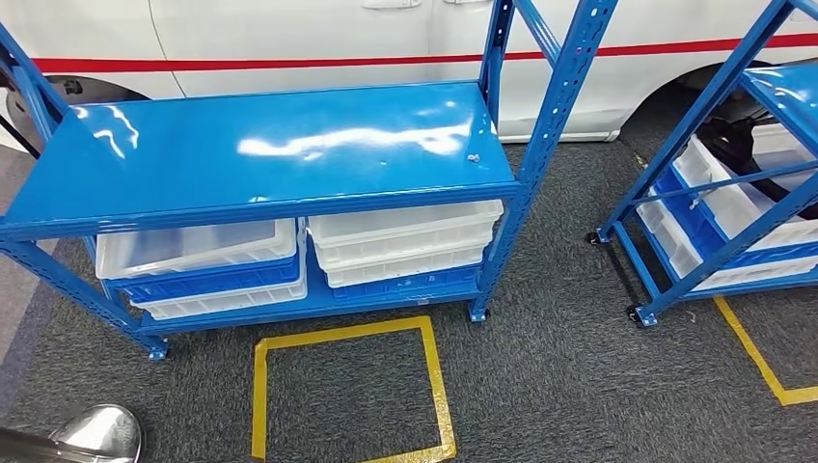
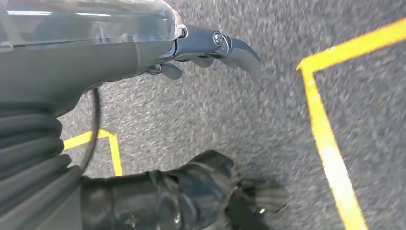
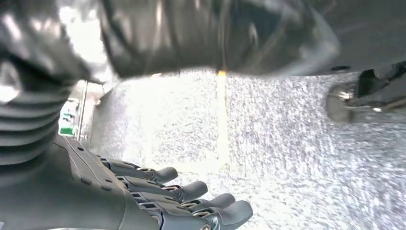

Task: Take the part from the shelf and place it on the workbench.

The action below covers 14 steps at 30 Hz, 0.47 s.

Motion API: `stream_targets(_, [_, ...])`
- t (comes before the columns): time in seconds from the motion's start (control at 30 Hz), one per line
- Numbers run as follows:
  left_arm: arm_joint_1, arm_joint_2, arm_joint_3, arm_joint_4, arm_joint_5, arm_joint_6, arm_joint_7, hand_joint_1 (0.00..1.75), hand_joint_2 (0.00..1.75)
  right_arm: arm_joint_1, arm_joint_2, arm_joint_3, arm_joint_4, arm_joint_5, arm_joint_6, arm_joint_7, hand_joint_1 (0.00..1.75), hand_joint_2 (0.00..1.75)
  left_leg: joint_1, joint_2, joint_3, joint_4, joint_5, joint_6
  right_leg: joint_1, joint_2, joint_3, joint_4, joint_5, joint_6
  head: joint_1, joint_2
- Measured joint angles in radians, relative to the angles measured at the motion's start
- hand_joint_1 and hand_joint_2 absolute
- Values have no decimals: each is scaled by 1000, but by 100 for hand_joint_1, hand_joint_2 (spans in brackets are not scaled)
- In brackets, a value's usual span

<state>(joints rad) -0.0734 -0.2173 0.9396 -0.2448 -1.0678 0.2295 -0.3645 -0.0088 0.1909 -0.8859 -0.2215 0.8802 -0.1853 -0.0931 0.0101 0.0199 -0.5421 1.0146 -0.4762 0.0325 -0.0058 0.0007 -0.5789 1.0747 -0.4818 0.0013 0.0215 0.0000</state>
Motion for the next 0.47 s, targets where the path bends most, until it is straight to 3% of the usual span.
stream_targets(0.03, [0, 4, -18, -6, 22, -5, 7, 0, 175, 6, -3, 15, 0, -18, 3, 1, 0, 175, -1, 1, 0, 0, -1, -5, 4, -2, 15, -34, 7, -6, 0, 0])
stream_targets(0.1, [1, 11, -52, -15, 63, -13, 21, 0, 175, 15, -9, 46, 0, -52, 10, 3, 0, 175, -1, 4, 2, -4, -1, -17, 9, -1, 17, -48, 7, -15, 0, 0])
stream_targets(0.17, [6, 20, -87, -22, 106, -22, 35, 0, 175, 23, -15, 77, 0, -86, 17, 7, 0, 175, 0, 2, 3, 2, -9, -29, 4, 1, 24, -61, 14, -26, 0, 0])
stream_targets(0.2, [10, 25, -105, -25, 127, -26, 42, 0, 175, 25, -18, 93, -1, -103, 21, 10, 0, 175, 0, -2, -6, 26, -27, -34, 1, 1, 28, -68, 18, -32, -1, 0])
stream_targets(0.27, [24, 34, -140, -27, 170, -36, 57, 0, 175, 27, -25, 127, -6, -139, 28, 14, 0, 175, 2, -9, -55, 133, -90, -42, -1, 0, 31, -74, 22, -40, -1, 0])
stream_targets(0.33, [44, 42, -173, -27, 212, -45, 72, 0, 87, 26, -32, 161, -17, -174, 36, 17, 0, 175, 3, -11, -112, 253, -136, -48, 0, 1, 31, -73, 21, -43, -1, 0])
stream_targets(0.37, [54, 45, -189, -27, 232, -49, 79, 0, 44, 26, -35, 177, -24, -190, 39, 18, 0, 175, 4, -11, -122, 273, -133, -50, 1, 2, 31, -72, 20, -43, -1, 0])
stream_targets(0.4, [66, 49, -205, -27, 252, -53, 87, 0, 0, 24, -38, 193, -33, -206, 42, 19, 0, 175, 4, -11, -112, 252, -110, -51, 0, 4, 32, -71, 19, -42, -1, 0])
stream_targets(0.47, [82, 55, -230, -27, 280, -60, 96, 0, 0, 21, -42, 217, -47, -230, 48, 21, 0, 175, 6, -11, -69, 161, -54, -50, 0, 8, 34, -67, 16, -38, -1, 0])
